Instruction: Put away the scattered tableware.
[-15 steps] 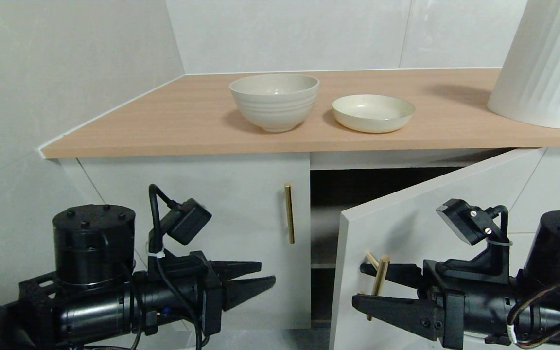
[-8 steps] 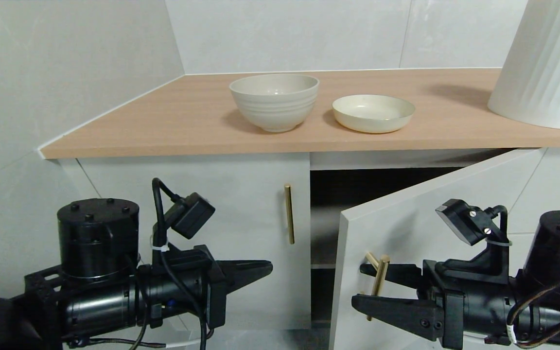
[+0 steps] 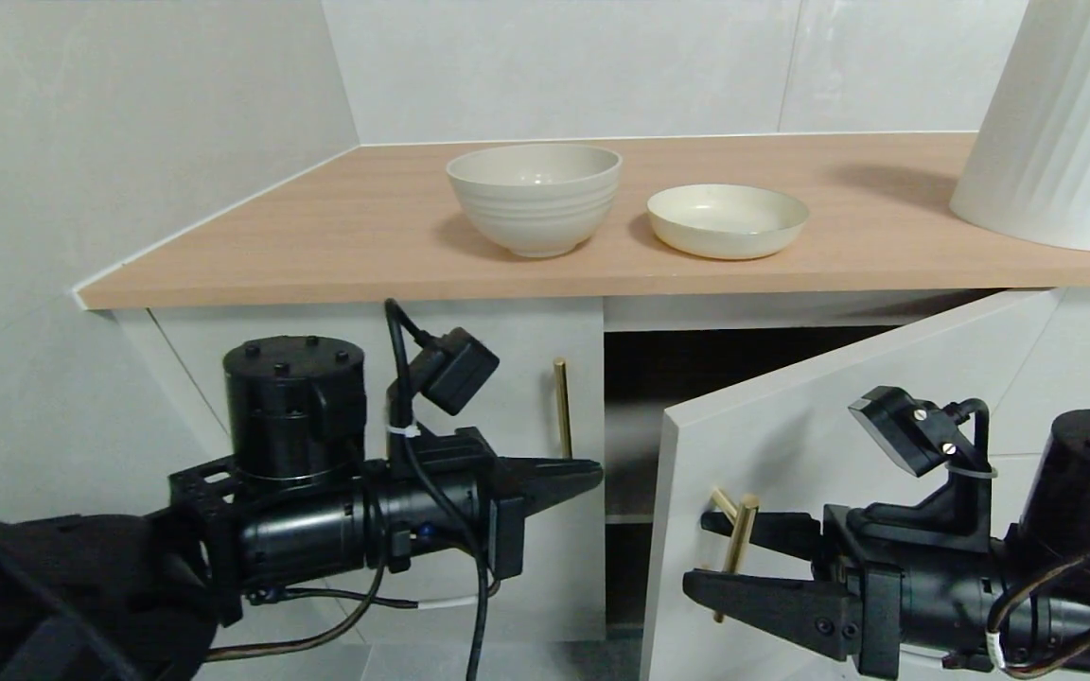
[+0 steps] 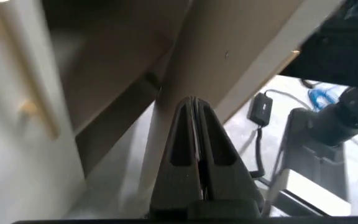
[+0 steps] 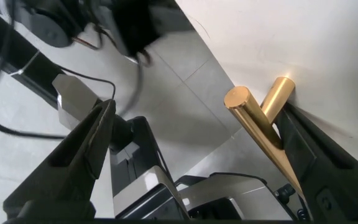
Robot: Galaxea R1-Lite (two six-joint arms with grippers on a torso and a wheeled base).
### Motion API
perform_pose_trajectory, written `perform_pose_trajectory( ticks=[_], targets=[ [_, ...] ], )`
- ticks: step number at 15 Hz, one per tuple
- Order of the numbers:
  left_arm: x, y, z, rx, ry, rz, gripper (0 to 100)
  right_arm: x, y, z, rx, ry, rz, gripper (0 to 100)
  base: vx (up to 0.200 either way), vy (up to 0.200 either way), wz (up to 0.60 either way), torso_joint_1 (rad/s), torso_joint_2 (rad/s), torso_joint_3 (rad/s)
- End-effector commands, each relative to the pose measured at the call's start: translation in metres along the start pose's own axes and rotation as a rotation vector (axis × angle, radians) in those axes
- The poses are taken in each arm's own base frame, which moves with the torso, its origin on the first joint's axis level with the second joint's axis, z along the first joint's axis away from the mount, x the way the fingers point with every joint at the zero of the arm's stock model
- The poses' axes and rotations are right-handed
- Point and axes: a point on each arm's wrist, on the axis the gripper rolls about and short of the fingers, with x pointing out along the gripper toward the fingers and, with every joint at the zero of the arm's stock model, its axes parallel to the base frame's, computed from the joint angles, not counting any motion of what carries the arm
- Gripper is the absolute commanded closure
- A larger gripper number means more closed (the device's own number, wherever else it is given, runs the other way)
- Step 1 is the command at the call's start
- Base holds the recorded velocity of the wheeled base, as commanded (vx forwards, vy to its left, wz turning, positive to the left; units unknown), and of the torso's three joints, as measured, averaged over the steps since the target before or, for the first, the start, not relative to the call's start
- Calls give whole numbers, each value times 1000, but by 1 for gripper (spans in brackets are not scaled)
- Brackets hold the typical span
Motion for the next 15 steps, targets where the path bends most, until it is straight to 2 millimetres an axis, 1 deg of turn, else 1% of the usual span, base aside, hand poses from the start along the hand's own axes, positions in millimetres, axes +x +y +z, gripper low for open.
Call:
perform_pose_trajectory(
  ticks=[1, 2, 3, 5, 6, 8, 12, 15],
  targets=[
    [36, -1, -32, 18, 69, -45, 100, -3, 3, 4, -13, -22, -1, 0, 0, 0, 0, 0, 0, 0],
    [44, -4, -35, 46, 8, -15, 100, -4, 4, 6, -19, -31, 2, 0, 0, 0, 0, 0, 0, 0],
    [52, 1, -36, 70, -54, 22, 100, -5, 5, 7, -22, -36, 3, 0, 0, 0, 0, 0, 0, 0],
    [63, 5, -41, 70, -113, 10, 100, -5, 4, 6, -21, -33, 1, 0, 0, 0, 0, 0, 0, 0],
    [67, 3, -41, 79, -145, -7, 100, -5, 3, 5, -37, -27, -2, 0, 0, 0, 0, 0, 0, 0],
    [70, 0, -38, 106, -211, -25, 100, -5, -1, 1, -129, -14, -27, 0, 0, 0, 0, 0, 0, 0],
    [72, -2, -37, 109, -215, -32, 100, -9, -7, 3, -156, -30, -67, 0, 0, 0, 0, 0, 0, 0],
    [73, -4, -35, 114, -224, -36, 100, -19, -17, 1, -219, -32, -137, 0, 0, 0, 0, 0, 0, 0]
  ],
)
